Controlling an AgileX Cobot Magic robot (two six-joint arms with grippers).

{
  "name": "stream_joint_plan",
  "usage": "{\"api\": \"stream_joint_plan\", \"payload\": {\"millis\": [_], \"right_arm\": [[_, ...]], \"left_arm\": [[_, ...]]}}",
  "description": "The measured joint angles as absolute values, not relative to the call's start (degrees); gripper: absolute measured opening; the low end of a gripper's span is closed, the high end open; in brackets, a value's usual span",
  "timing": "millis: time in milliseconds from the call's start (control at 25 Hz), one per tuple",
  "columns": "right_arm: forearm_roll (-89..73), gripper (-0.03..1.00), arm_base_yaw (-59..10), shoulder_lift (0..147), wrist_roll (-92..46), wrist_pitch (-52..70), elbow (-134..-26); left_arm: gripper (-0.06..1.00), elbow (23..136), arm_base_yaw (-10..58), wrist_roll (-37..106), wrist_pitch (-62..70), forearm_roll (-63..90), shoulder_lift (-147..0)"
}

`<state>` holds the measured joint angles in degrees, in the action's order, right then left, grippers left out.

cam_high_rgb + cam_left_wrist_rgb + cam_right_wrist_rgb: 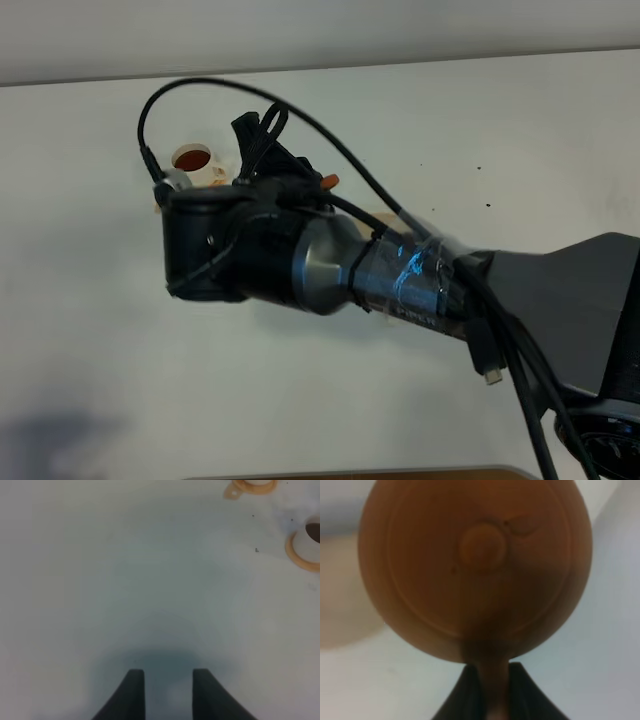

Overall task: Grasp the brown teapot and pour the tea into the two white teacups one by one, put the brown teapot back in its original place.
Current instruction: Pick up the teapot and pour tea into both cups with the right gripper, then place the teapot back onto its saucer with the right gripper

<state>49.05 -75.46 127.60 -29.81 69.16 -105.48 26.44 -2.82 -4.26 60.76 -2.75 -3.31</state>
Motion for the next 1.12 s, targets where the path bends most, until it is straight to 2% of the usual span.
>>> {"api": "stream_joint_plan", "payload": {"millis": [200,640,1120], "right_arm": [[35.6,0.13,-74.3,127.3,-24.8,69.2,-110.5],[11.9,0.13,-70.2,123.4,-10.0,69.8,-110.8],[6.1,0.13,-69.9,123.1,-8.8,70.0,-103.2]], "left_arm": [[0.28,26.4,-2.8,-4.3,60.8,-2.7,-3.3],[0.28,26.4,-2.8,-4.3,60.8,-2.7,-3.3],[0.28,26.4,-2.8,-4.3,60.8,-2.7,-3.3]]}}
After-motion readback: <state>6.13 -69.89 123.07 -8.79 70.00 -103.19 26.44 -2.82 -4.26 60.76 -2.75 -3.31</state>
